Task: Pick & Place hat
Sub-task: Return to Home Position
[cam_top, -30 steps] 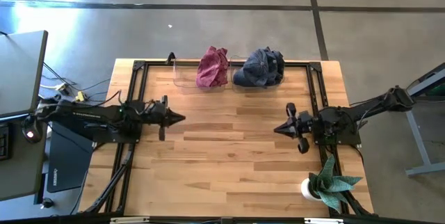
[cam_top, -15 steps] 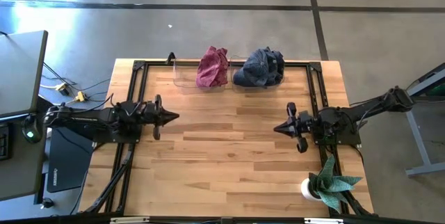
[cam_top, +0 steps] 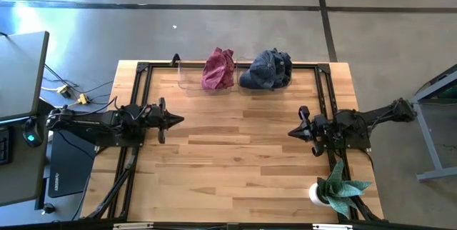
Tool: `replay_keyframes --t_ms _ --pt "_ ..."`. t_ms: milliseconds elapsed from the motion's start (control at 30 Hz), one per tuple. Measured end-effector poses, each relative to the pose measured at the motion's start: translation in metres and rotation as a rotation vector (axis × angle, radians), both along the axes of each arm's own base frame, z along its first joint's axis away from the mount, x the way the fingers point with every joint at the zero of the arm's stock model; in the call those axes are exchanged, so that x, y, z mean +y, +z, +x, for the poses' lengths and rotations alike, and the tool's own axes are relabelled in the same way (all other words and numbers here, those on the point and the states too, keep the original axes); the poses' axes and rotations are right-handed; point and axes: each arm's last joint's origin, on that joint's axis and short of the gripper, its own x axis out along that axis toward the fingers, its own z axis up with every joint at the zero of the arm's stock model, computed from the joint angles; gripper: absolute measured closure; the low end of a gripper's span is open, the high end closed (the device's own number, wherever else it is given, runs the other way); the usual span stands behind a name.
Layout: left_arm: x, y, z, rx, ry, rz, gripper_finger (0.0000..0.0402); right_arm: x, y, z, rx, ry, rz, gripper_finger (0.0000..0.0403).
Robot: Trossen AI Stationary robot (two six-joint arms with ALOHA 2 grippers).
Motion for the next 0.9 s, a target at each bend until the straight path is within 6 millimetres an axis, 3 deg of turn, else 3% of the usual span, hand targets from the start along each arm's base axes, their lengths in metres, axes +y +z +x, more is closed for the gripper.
replay_keyframes --t_ms 267,633,900 --pt "0.0 0.0 0.0 0.001 0.0 0.0 0.0402 -0.013 -0.002 -0.01 -0.05 0.006 -0.059 0.0402" --pt "0.0 0.0 0.0 0.001 -0.003 -0.001 0.0401 -0.027 -0.011 -0.008 0.018 -0.109 -0.143 0.0402" --pt "0.0 0.0 0.0 0.001 -0.003 -0.001 0.0401 -0.036 -0.012 -0.008 0.045 -0.397 -0.186 0.0394"
